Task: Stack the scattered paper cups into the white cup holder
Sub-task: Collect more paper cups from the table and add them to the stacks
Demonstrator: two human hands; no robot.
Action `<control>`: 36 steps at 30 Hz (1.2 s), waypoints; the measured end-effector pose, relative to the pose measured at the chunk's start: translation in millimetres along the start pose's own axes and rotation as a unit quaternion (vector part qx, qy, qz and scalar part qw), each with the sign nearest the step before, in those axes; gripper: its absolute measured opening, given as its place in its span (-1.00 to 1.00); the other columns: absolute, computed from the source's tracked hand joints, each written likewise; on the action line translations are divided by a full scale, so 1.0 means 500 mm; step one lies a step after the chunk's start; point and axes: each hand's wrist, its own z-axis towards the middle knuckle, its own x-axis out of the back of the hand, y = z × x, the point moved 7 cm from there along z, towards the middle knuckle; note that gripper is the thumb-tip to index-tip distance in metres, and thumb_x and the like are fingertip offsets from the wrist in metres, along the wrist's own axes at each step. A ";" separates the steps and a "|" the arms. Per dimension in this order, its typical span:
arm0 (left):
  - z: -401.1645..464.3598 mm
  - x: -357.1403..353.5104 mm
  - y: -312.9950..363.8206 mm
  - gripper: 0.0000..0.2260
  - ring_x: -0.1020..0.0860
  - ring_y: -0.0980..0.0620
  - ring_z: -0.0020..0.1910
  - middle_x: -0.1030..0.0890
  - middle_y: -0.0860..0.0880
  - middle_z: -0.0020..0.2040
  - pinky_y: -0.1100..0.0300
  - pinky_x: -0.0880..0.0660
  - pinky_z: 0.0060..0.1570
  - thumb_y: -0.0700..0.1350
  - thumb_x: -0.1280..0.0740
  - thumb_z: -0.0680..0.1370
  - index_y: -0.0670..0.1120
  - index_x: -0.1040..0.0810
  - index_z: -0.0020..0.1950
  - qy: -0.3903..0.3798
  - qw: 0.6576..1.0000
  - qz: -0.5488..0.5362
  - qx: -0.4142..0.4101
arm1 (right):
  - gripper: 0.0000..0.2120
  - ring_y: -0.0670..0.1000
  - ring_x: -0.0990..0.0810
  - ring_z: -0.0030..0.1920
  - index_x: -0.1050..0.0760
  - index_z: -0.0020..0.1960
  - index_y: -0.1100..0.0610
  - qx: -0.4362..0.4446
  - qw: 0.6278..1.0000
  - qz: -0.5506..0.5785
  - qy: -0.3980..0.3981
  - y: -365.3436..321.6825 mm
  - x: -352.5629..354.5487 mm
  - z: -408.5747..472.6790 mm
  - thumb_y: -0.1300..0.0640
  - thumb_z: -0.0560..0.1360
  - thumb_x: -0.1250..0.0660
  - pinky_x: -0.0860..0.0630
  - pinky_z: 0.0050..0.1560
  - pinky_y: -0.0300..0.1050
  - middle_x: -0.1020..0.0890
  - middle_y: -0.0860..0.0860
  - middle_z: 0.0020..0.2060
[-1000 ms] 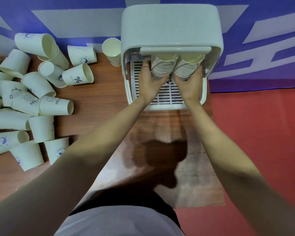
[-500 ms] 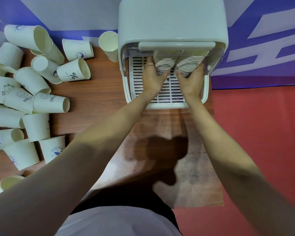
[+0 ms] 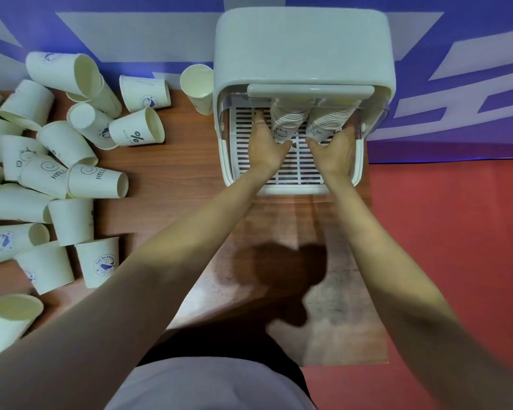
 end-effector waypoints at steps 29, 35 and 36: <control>-0.447 0.729 -0.366 -0.77 -0.50 -0.13 0.02 -0.55 -0.14 0.02 0.06 -0.44 -0.05 -0.23 -0.40 0.43 -0.17 -0.53 0.08 0.073 0.975 0.170 -0.120 | -0.46 0.08 -0.31 0.36 -0.20 0.44 0.18 0.271 0.904 -0.125 -0.305 -0.319 -0.242 -0.724 0.11 0.53 -0.30 -0.28 0.36 -0.09 -0.28 0.10 0.35; -0.460 0.834 -0.470 -0.63 -0.44 -0.18 0.11 -0.52 -0.10 0.09 0.01 -0.40 0.01 0.05 -0.58 0.23 -0.05 -0.65 -0.04 -0.079 0.939 0.329 -0.065 | -0.45 0.14 -0.33 0.34 -0.22 0.45 0.17 0.296 0.889 -0.130 -0.325 -0.383 -0.327 -0.778 0.16 0.52 -0.31 -0.28 0.36 -0.03 -0.30 0.10 0.38; -0.465 0.840 -0.479 -0.61 -0.42 -0.17 0.14 -0.50 -0.07 0.12 0.00 -0.40 0.03 0.09 -0.58 0.21 -0.02 -0.65 -0.04 -0.116 0.928 0.349 -0.057 | -0.43 0.15 -0.31 0.35 -0.21 0.47 0.17 0.296 0.888 -0.136 -0.324 -0.388 -0.338 -0.780 0.15 0.52 -0.32 -0.27 0.38 0.00 -0.29 0.11 0.40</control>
